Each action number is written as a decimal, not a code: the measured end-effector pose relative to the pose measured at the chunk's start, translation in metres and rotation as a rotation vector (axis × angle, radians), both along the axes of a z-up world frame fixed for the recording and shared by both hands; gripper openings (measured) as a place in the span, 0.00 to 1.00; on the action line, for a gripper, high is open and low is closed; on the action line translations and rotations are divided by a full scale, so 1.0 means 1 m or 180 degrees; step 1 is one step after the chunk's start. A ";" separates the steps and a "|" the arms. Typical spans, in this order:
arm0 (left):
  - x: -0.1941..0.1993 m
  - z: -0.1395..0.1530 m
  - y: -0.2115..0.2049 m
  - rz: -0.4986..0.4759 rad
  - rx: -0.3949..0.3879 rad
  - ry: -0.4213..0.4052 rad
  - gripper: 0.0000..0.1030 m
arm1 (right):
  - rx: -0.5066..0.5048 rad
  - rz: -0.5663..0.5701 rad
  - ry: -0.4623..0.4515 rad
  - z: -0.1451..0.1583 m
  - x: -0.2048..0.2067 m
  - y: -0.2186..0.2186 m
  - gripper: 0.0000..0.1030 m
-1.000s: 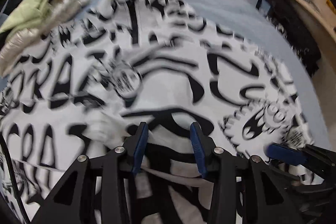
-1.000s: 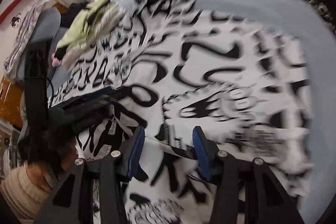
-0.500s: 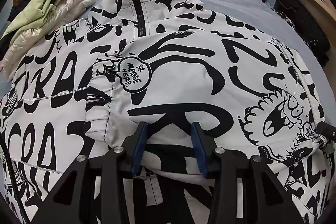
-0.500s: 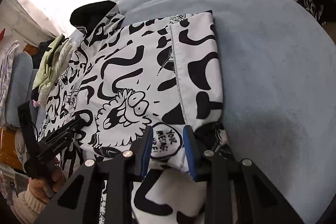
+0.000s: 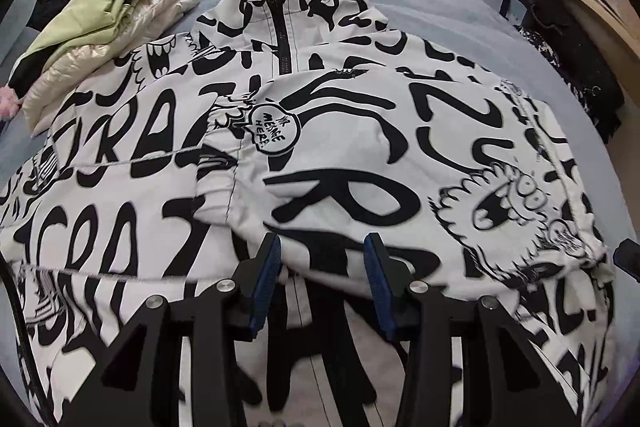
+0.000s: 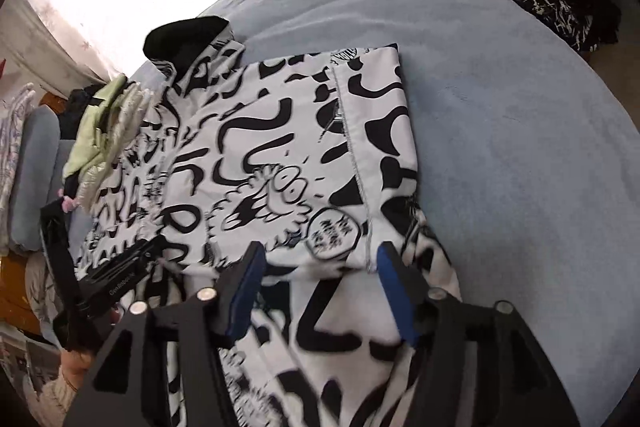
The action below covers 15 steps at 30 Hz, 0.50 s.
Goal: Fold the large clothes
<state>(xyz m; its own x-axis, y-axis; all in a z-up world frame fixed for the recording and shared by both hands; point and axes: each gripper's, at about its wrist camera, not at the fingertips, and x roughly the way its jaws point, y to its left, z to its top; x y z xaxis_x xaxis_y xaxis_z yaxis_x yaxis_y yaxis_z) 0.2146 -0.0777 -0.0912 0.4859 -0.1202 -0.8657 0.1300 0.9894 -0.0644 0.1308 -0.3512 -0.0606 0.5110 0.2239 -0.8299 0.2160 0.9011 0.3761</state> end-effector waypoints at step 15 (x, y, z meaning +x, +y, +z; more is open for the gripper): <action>-0.093 0.053 0.037 0.0113 -0.0117 -0.0224 0.44 | 0.0438 -0.0244 -0.0304 0.045 -0.089 0.034 0.59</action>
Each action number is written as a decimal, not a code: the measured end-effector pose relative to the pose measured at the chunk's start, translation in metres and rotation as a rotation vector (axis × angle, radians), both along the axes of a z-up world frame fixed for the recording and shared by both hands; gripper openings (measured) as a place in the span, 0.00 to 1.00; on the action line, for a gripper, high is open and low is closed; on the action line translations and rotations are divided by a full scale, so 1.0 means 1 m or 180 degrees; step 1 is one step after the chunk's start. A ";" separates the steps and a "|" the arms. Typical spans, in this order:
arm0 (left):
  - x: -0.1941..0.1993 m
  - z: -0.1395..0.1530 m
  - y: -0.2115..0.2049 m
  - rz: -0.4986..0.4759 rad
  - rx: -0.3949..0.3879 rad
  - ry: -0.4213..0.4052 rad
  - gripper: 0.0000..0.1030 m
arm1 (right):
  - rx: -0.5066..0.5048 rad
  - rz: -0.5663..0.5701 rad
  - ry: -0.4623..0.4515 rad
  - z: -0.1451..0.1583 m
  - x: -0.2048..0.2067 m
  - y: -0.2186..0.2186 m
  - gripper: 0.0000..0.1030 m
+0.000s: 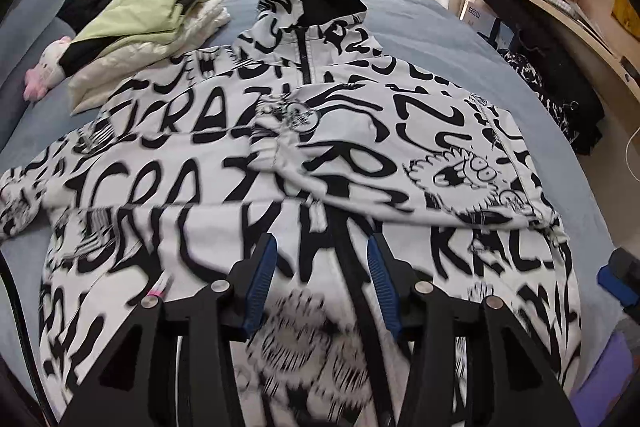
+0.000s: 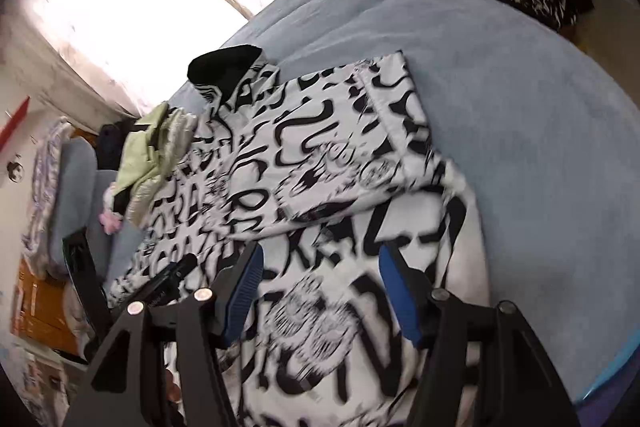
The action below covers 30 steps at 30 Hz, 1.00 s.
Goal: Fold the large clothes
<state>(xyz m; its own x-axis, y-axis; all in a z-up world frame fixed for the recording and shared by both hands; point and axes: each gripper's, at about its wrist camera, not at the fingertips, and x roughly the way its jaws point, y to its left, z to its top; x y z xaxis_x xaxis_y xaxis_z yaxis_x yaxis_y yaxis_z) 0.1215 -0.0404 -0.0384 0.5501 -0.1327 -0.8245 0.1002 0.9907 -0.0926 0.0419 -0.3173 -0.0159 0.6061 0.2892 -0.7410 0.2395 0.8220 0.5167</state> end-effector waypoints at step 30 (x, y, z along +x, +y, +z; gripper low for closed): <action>-0.104 0.032 0.197 0.0728 0.0001 -0.0434 0.52 | -0.1874 0.0838 -0.0346 0.034 -0.025 0.243 0.59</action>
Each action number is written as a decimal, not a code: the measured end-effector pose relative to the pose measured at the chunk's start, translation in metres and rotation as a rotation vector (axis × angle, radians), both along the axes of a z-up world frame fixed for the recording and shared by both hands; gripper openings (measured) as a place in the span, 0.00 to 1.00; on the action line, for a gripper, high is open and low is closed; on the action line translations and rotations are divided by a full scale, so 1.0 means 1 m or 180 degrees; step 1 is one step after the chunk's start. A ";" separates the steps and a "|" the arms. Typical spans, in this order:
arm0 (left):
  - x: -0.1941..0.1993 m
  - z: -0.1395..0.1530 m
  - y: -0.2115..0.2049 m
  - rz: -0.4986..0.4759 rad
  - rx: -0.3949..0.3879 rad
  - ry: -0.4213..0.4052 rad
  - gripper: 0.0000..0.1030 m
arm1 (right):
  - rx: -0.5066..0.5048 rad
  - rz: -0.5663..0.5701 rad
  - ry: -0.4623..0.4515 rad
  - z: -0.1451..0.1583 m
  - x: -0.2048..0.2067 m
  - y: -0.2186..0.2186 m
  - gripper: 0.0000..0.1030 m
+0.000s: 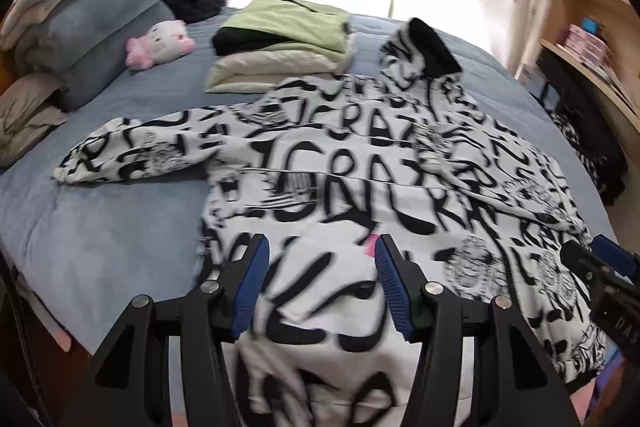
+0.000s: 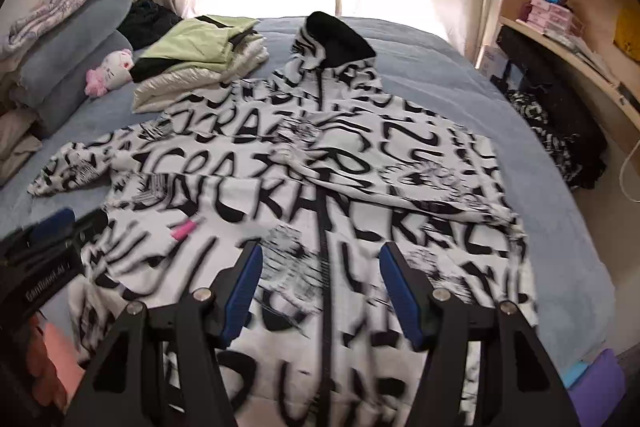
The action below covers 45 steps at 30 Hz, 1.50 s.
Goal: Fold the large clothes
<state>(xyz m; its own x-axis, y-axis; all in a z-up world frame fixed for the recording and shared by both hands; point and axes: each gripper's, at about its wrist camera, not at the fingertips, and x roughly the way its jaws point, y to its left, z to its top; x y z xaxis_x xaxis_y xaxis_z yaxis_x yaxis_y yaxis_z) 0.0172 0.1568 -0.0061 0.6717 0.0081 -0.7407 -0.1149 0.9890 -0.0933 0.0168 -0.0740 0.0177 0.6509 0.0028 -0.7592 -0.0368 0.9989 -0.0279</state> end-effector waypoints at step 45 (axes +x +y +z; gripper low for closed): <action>0.082 -0.135 0.366 0.1706 -0.1992 0.0147 0.52 | 0.0579 0.0968 0.0402 -0.071 0.167 0.212 0.59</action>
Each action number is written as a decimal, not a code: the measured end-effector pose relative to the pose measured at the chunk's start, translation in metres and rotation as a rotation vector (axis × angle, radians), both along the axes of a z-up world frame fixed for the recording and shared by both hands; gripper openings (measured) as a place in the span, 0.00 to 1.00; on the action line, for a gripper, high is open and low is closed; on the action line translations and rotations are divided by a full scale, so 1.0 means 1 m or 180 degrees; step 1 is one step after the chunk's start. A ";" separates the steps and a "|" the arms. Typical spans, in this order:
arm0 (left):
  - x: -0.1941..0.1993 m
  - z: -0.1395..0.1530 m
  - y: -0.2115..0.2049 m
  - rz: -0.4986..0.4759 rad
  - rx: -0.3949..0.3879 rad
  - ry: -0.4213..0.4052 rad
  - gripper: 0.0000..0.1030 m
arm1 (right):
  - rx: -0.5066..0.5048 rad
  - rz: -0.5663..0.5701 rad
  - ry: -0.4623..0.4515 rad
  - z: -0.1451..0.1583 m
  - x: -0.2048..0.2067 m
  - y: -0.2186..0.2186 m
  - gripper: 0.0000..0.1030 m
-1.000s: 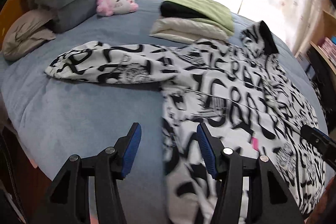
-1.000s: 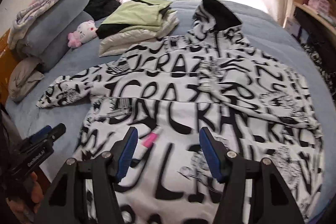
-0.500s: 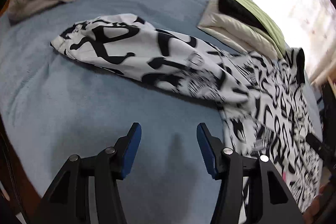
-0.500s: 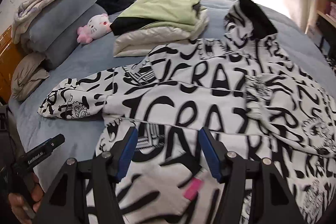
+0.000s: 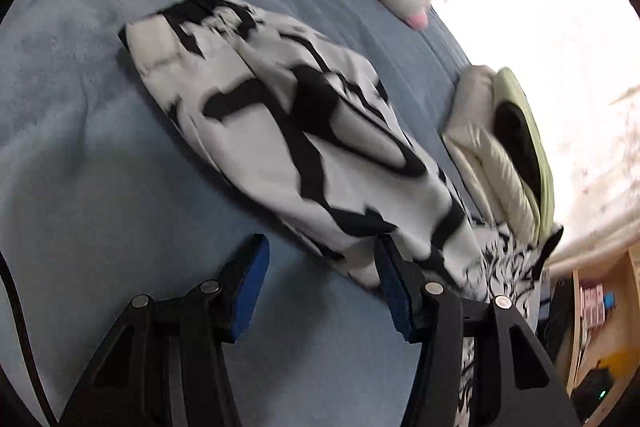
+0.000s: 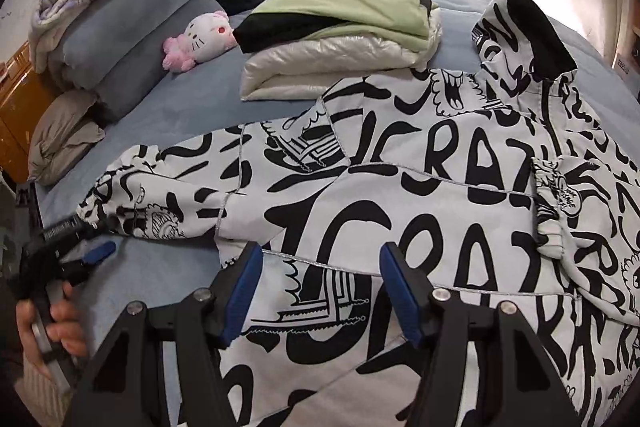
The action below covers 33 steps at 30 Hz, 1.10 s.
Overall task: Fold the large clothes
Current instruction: 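Grasp the cuff of the other sleeve with the left tool, then fold the held sleeve across the jacket body with the left tool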
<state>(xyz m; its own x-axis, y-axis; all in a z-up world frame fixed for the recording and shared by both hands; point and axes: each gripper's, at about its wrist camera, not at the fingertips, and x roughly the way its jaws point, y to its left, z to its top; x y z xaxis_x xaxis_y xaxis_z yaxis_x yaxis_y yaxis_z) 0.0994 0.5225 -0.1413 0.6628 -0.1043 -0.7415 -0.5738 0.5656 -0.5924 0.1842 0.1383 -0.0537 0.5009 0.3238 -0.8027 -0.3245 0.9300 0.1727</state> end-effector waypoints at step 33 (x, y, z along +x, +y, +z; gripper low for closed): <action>0.061 0.241 -0.361 -0.1618 0.2531 -0.0950 0.05 | 0.0652 -0.0804 -0.0145 0.035 -0.061 -0.177 0.59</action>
